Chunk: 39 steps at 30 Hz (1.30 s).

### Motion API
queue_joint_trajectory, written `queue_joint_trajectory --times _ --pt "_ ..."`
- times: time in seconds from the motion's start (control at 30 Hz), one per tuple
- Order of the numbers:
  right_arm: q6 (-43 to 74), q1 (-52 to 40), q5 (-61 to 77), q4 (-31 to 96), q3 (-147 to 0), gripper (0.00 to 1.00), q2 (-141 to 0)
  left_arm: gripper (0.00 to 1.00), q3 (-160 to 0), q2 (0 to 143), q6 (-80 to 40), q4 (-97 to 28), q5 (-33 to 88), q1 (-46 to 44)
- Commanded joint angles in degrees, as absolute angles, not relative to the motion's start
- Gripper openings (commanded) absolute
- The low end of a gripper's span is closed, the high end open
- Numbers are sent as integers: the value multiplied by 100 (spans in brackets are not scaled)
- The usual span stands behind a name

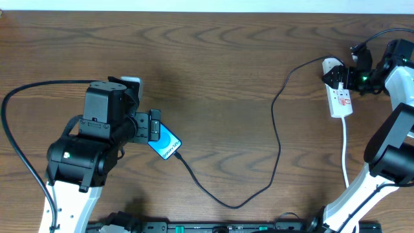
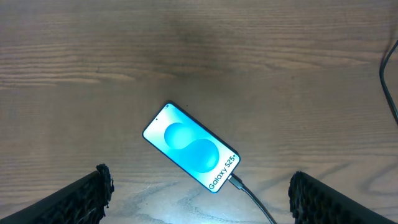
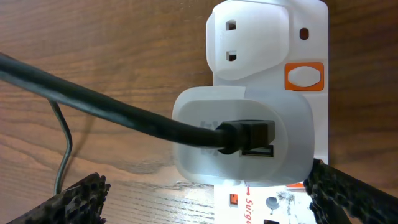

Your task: Plug charger to phone and switch on socket

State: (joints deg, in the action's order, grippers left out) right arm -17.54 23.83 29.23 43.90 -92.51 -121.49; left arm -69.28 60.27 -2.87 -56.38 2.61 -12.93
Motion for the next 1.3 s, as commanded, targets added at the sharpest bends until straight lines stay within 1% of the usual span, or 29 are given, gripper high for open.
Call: queue_joint_trajectory --times 0.0,0.27,0.6,1.27 --pt "-1660 2276 3166 4390 -9207 99 -12208 92 -7037 6034 -215 -5634 189 -1310" --pt "-1608 2276 3166 4366 -9177 99 -12208 92 -7037 6034 -215 -5631 189 -1310" --pt "-1306 2276 3319 3850 -8591 99 -12208 92 -7037 6034 -215 -5634 189 -1310" --pt "-1175 2276 3730 3909 -8484 99 -12208 93 -7037 6034 -215 -5631 189 -1310"
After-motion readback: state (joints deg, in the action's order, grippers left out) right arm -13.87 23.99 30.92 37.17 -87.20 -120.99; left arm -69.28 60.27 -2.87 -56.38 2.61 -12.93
